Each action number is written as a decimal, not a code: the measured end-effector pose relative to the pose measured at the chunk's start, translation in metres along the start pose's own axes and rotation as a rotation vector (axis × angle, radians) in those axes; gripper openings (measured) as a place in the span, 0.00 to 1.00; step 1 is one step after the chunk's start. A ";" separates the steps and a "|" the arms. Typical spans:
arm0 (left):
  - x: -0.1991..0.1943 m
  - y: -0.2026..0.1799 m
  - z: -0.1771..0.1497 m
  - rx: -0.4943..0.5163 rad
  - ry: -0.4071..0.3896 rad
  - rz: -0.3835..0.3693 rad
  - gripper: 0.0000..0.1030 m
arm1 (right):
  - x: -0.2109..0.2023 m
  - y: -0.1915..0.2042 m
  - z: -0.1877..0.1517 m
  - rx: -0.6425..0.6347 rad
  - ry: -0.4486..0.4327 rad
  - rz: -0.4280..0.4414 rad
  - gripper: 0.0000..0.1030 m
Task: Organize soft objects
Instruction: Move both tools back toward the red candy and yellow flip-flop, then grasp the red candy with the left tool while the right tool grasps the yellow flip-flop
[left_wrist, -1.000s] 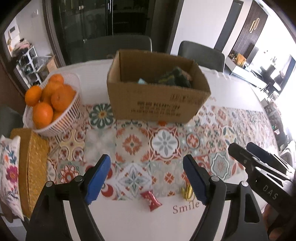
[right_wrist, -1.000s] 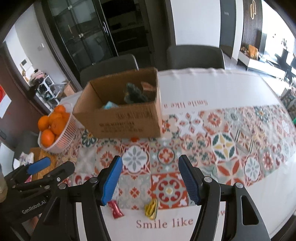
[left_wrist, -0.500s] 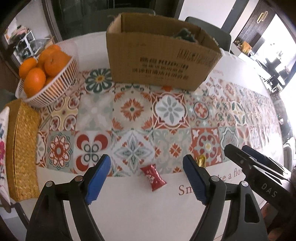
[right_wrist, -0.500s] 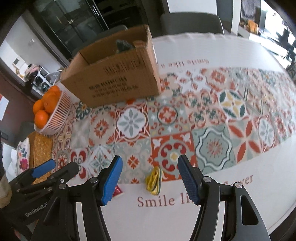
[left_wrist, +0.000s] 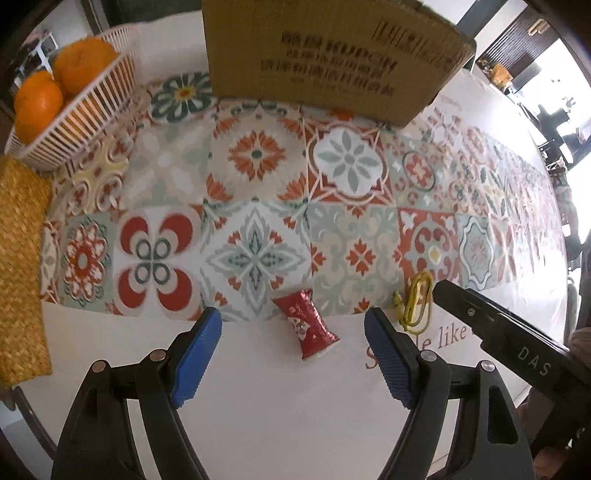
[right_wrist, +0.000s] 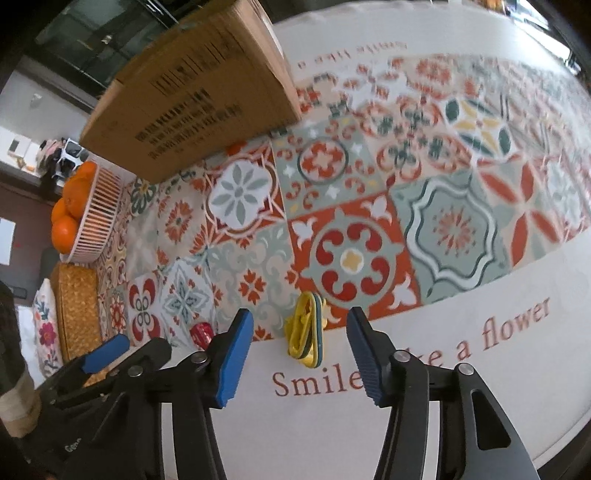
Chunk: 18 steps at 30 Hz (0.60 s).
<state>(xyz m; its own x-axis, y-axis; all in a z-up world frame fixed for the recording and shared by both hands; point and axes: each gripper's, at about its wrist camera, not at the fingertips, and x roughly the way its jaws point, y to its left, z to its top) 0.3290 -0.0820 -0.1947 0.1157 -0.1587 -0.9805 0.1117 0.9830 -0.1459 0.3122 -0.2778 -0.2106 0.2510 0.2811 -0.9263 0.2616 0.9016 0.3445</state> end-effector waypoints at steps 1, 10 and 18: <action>0.004 0.001 -0.001 -0.006 0.013 -0.007 0.76 | 0.004 -0.001 -0.001 0.008 0.015 0.005 0.51; 0.031 0.004 -0.004 -0.064 0.082 -0.049 0.69 | 0.028 -0.011 -0.004 0.078 0.080 0.032 0.46; 0.048 0.008 -0.002 -0.128 0.118 -0.066 0.58 | 0.038 -0.013 -0.003 0.101 0.100 0.028 0.43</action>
<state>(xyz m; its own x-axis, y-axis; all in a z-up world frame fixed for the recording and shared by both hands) 0.3335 -0.0812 -0.2429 -0.0049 -0.2190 -0.9757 -0.0126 0.9757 -0.2190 0.3154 -0.2782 -0.2505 0.1668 0.3412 -0.9251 0.3493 0.8570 0.3790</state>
